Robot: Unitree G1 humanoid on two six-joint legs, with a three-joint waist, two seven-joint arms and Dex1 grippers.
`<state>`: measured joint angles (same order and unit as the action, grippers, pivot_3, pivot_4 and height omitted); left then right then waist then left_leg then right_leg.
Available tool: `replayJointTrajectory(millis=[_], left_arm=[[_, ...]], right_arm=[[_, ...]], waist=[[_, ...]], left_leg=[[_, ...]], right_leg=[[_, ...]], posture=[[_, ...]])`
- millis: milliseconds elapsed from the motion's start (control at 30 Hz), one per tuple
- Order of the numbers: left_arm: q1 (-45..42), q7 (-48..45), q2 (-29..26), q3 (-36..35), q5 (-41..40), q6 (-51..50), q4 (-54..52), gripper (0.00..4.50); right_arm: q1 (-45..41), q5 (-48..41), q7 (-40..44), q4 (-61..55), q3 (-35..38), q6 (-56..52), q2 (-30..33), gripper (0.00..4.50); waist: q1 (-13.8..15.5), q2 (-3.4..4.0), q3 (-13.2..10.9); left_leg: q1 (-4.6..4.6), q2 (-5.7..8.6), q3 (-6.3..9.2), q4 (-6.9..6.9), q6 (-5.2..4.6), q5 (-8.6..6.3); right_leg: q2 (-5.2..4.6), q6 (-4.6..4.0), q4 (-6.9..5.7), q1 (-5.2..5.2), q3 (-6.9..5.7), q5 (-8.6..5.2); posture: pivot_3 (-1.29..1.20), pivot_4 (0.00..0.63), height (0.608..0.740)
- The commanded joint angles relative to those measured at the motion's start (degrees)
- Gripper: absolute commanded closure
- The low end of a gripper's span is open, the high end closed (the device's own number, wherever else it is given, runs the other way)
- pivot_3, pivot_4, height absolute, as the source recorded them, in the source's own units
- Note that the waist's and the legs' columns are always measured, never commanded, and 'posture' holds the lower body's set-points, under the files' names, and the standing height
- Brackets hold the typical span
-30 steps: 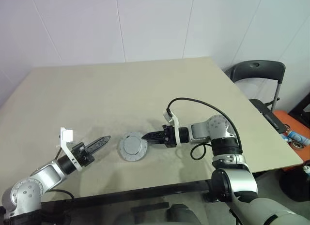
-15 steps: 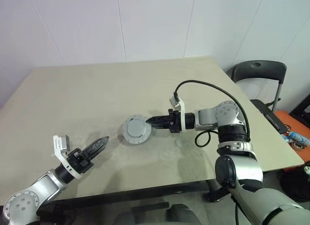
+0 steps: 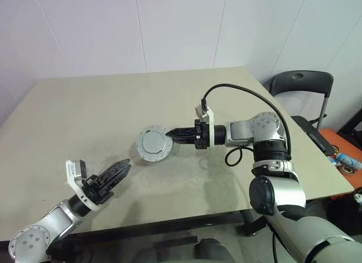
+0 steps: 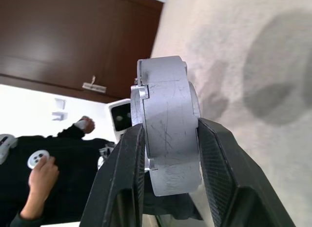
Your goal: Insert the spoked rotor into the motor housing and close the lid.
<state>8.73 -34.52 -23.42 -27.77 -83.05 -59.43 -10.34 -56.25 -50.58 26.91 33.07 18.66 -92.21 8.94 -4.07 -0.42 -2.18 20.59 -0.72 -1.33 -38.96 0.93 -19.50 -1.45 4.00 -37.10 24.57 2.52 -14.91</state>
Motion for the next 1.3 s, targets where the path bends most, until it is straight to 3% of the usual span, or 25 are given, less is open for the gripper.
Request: replayJointTrajectory(millis=[33,1067,1167,1300], left_arm=[[-0.56,-1.41,-0.26,-0.04,-1.82,1.22,-1.86,0.0],[-7.1,-0.88,-0.27,4.1,-5.49,2.79,-1.4,0.0],[-7.22,-1.0,-0.28,4.09,-6.2,2.59,-0.78,0.6],[-7.22,-1.38,-0.55,4.13,-6.27,2.57,-0.4,1.88]], right_arm=[[-2.88,-6.28,-0.07,-1.4,1.11,-0.29,-0.58,3.25],[0.57,-24.74,-12.45,-4.71,-4.33,-0.29,-1.87,3.25],[0.59,-25.38,-13.03,-4.55,-4.44,-0.29,-1.78,3.25],[0.61,-26.41,-13.64,-4.23,-4.71,-0.29,-1.57,3.25]], waist=[[0.0,0.0,0.0],[-0.04,-0.01,0.0],[-0.02,-0.01,0.01],[-0.03,-0.01,0.01]], left_leg=[[0.0,0.0,0.0,0.0,0.0,0.0],[0.0,0.01,-0.01,-0.03,-0.01,0.0],[0.0,0.01,-0.01,-0.03,-0.01,0.0],[0.0,0.01,0.0,-0.03,-0.01,0.0]], right_leg=[[0.0,0.0,0.0,0.0,0.0,0.0],[0.03,0.01,0.0,-0.02,0.01,0.0],[0.04,0.01,0.0,-0.02,0.01,0.0],[0.04,0.01,0.0,-0.02,0.01,0.0]], posture=[[0.0,0.0,0.74],[0.0,0.0,0.74],[0.0,0.0,0.74],[0.0,0.0,0.74]])
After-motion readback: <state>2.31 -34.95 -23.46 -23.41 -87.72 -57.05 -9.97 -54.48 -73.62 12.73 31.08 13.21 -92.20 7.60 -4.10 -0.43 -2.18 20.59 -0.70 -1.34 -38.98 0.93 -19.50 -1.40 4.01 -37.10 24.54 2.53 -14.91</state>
